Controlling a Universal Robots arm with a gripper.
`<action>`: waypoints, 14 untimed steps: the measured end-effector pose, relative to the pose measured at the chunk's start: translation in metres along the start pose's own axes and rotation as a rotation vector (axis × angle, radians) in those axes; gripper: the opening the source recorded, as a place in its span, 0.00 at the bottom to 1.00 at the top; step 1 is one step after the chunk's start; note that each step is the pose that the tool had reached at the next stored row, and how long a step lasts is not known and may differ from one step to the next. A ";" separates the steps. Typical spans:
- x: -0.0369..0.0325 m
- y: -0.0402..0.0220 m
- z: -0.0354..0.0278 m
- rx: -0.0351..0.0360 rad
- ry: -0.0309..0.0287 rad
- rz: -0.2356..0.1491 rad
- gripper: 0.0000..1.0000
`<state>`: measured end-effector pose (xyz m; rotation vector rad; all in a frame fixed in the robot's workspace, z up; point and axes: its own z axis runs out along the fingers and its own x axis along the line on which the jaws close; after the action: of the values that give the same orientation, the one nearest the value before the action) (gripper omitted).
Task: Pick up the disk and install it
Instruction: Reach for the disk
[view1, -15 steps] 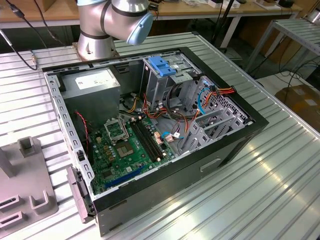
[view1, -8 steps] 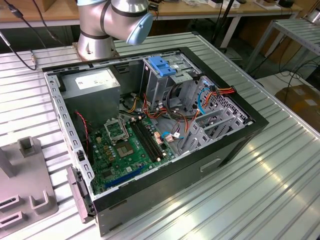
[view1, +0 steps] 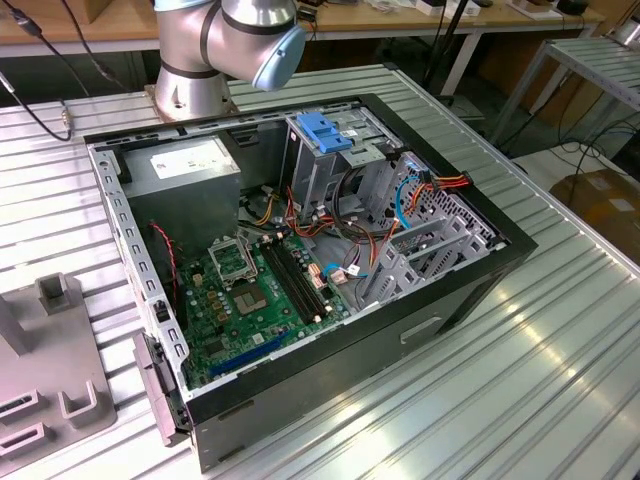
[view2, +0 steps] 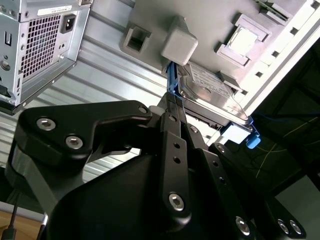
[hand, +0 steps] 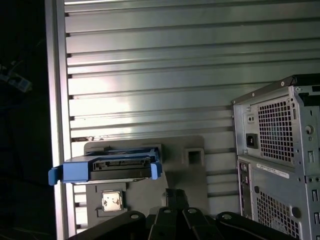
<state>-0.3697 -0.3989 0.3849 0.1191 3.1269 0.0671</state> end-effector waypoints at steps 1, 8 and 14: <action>0.0012 -0.0001 0.0000 0.0000 0.0000 0.000 0.10; 0.0083 -0.0006 0.0001 0.0001 0.0001 0.000 0.10; 0.0155 -0.0012 0.0002 0.0000 0.0001 0.000 0.10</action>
<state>-0.3853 -0.3989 0.3845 0.1191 3.1270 0.0671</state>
